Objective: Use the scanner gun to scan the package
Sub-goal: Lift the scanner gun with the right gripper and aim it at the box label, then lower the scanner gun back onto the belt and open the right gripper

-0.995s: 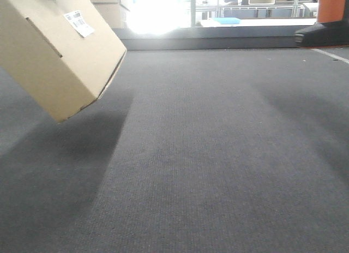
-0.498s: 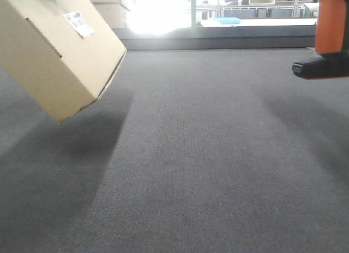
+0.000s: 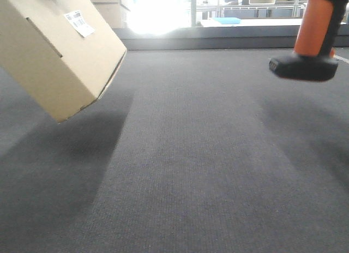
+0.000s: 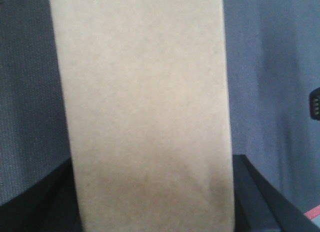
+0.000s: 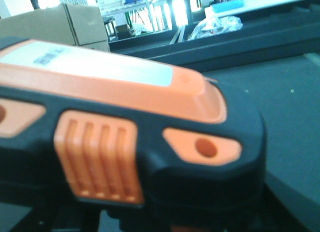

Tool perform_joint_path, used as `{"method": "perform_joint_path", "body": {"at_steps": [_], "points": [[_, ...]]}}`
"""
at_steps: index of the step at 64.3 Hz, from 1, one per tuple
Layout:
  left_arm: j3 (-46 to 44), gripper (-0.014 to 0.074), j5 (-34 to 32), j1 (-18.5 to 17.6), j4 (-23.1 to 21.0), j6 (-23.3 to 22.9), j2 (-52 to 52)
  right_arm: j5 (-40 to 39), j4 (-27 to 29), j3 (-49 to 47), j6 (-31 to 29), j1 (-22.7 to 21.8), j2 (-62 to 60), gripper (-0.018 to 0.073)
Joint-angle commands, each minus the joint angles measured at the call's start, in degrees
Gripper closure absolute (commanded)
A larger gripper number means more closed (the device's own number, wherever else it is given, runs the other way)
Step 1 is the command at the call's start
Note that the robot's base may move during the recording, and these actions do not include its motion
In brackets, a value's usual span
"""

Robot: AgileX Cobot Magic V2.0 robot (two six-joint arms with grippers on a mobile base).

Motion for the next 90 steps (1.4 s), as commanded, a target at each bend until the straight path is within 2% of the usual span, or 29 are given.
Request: {"method": "perform_joint_path", "body": {"at_steps": [1,8,19,27,36,56,90], "points": [[-0.38,0.0707,-0.13,0.09,-0.95,0.05,-0.82,-5.22,-2.86,-0.26,1.89,0.1,0.94,0.0722],[-0.38,0.0707,-0.13,0.09,-0.95,0.05,-0.82,-7.51,-6.45,-0.38,1.28,0.1,3.21,0.0722],[-0.38,0.0707,-0.13,0.09,-0.95,0.05,-0.82,-9.47,-6.98,-2.23,0.11,-0.01,7.26,0.0722],[-0.38,0.0707,-0.13,0.09,-0.95,0.05,-0.82,-10.68,-7.38,-3.89,-3.19,-0.01,9.41,0.0722],[-0.38,0.0707,-0.13,0.09,-0.95,0.05,-0.82,-10.74,-7.38,-4.74,-3.17,-0.01,11.07,0.0722],[-0.38,0.0707,-0.13,0.09,-0.95,0.05,-0.82,-10.87,-6.12,-4.74,1.66,-0.01,15.09,0.0722],[-0.38,0.0707,-0.13,0.09,-0.95,0.05,-0.82,-12.29,-6.12,-4.83,1.8,-0.01,19.82,0.0722]]}}
